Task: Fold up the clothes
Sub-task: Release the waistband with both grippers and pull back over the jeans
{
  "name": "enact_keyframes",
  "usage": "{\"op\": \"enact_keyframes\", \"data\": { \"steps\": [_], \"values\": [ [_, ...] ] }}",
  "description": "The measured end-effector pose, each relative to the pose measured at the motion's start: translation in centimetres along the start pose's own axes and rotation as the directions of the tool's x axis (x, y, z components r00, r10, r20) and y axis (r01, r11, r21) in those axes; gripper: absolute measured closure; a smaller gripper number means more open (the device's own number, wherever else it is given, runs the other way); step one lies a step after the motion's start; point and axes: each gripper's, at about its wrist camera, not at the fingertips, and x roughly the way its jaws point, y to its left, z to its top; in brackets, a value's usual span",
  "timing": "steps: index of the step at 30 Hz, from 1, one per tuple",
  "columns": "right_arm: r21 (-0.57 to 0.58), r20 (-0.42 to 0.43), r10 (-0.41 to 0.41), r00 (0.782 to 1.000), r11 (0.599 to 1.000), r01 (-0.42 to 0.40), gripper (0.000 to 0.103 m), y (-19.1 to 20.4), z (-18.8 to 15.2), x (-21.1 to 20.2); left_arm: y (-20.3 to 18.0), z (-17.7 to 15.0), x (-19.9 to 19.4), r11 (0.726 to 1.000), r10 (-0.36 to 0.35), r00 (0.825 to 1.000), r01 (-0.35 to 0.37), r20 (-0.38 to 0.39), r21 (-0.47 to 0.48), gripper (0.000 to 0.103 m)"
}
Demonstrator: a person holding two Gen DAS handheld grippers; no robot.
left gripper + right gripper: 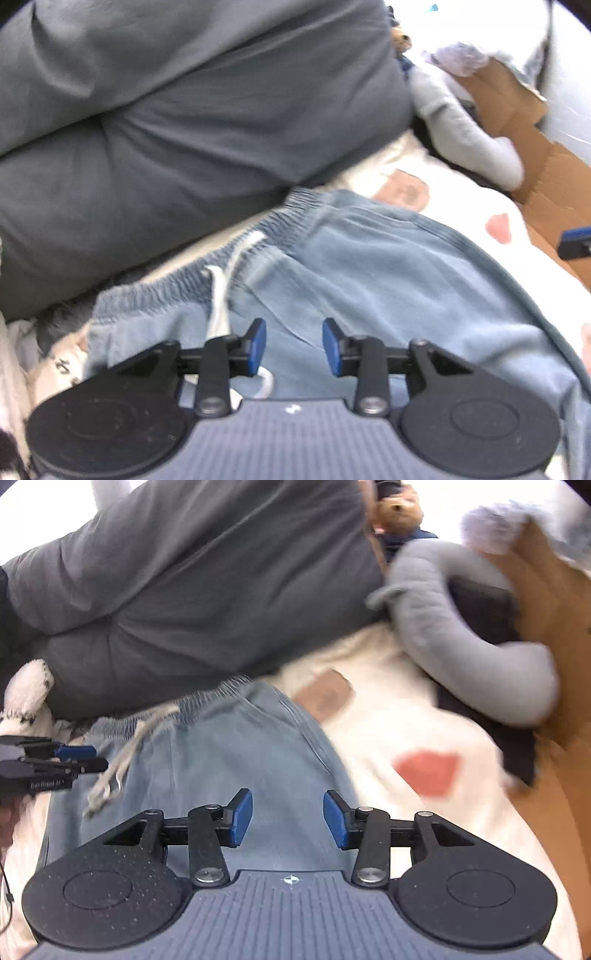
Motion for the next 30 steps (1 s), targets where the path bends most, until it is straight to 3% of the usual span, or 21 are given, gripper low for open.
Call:
{"op": "enact_keyframes", "data": {
  "steps": [7,15,24,27,30],
  "values": [
    [0.021,-0.015,-0.114,0.993,0.993,0.114,0.053,-0.9,-5.6,-9.3,-4.3,-0.5,-3.2,0.992,-0.084,0.996,0.081,0.024,0.094,0.067],
    [0.153,0.008,-0.155,0.988,0.976,0.152,0.045,-1.8,-13.5,-19.8,-8.2,0.3,-5.8,0.983,-0.142,0.989,0.138,0.026,0.12,0.064],
    [0.272,-0.018,-0.192,0.981,0.944,0.19,0.045,-1.9,-22.1,-23.9,-12.2,0.3,-5.9,0.948,-0.201,0.979,0.198,-0.011,0.248,0.057],
    [0.316,0.007,-0.207,0.978,0.929,0.194,0.045,-1.7,-23.7,-24.7,-13.3,0.4,-5.9,0.941,-0.206,0.975,0.222,-0.088,0.255,0.057],
    [0.354,0.036,-0.225,0.974,0.914,0.198,0.045,-1.4,-25.1,-25.3,-14.9,0.1,-6.3,0.917,-0.221,0.961,0.263,-0.166,0.3,0.056]
  ]
}}
